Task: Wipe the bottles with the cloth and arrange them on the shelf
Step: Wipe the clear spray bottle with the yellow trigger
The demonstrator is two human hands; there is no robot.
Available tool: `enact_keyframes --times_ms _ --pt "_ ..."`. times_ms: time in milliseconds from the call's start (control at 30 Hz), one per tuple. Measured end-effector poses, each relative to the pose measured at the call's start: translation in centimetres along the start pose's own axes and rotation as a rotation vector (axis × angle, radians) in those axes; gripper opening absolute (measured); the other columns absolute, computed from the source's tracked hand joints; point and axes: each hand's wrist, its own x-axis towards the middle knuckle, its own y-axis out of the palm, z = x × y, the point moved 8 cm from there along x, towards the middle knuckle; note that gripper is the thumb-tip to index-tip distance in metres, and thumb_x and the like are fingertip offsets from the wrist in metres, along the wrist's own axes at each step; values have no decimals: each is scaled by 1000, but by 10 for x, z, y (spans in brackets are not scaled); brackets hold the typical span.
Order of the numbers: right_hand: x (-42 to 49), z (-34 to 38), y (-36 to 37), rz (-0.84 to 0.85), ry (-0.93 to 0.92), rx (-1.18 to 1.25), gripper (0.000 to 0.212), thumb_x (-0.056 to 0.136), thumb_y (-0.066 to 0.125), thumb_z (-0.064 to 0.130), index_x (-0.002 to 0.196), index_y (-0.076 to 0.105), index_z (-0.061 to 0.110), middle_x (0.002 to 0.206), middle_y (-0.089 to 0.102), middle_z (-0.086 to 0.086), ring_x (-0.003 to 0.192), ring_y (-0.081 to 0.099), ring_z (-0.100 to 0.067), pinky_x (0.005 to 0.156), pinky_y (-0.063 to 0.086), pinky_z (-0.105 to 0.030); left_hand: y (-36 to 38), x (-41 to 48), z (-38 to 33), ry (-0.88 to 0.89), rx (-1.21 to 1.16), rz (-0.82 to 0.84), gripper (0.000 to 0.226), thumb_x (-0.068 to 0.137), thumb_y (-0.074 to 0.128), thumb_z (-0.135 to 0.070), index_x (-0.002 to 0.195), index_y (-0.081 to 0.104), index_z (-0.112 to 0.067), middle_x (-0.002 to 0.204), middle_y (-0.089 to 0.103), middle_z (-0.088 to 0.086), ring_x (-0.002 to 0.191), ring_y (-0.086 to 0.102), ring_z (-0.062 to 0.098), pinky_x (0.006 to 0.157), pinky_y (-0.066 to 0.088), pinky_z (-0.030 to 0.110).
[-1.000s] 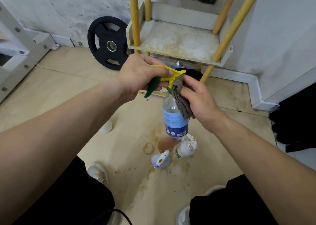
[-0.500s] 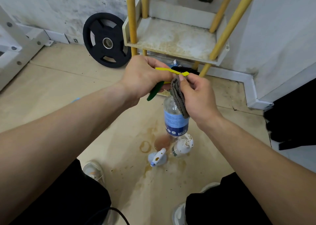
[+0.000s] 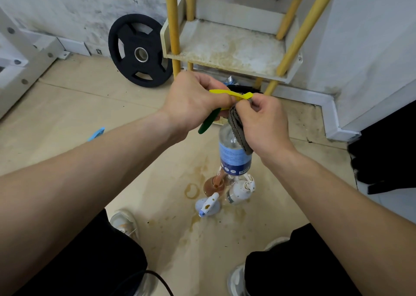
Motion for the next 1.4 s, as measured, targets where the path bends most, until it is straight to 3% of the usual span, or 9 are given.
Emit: enact_keyframes --times_ms 400,500,600,800,967,1067,1167,1267,1400 --pt "3 -4 -3 58 38 10 28 74 59 29 72 66 2 68 60 -27 53 47 -24 46 45 -45 4 -1 0 87 106 12 9 78 83 -2 81 74 -2 73 75 14 70 75 29 70 64 43" --pt "3 -8 0 81 23 54 26 80 59 28 77 70 4 69 67 -20 56 54 -22 51 48 -44 2 0 -1 94 113 0 11 77 84 -4 82 75 -2 74 75 14 73 75 30 73 64 45" --pt "2 -10 9 194 -15 158 21 100 57 18 93 73 6 81 75 -7 73 67 -13 70 55 -35 -8 5 1 71 84 -41 12 75 86 -5 81 76 -4 74 75 16 76 74 36 76 62 51" --pt "9 -15 11 314 32 373 28 105 45 17 104 72 14 103 72 -14 97 67 -20 95 53 -41 -18 11 6 40 23 -32 9 78 83 -4 80 75 -6 81 76 20 79 76 35 81 61 54" --pt "13 -19 1 223 207 563 35 109 38 10 96 70 14 90 75 -2 87 68 -15 79 55 -30 -20 12 6 40 20 25 8 80 81 -2 83 75 -7 81 77 16 78 77 29 83 62 49" --pt "14 -13 -5 204 150 483 32 110 42 18 95 70 17 88 73 -1 85 67 -16 75 54 -32 -18 12 3 77 84 81 10 79 82 -3 87 76 -5 81 77 14 76 75 25 81 63 43" --pt "13 2 -1 282 -43 317 24 107 48 18 99 70 15 90 71 0 87 65 -14 84 55 -36 -18 12 0 114 127 119 13 78 83 -3 89 76 -3 85 76 17 82 75 31 84 61 46" --pt "9 13 -1 351 -150 226 14 102 58 13 108 71 15 98 75 4 93 71 -8 88 58 -29 -21 15 -4 160 196 142 14 78 84 -5 90 76 -2 85 75 20 78 70 35 79 60 46" --pt "7 14 -2 317 -239 -91 23 84 79 28 106 76 25 95 78 5 92 74 -14 86 59 -46 -19 16 -9 220 334 192 17 77 86 -12 90 77 -7 77 74 7 64 64 10 60 51 23"
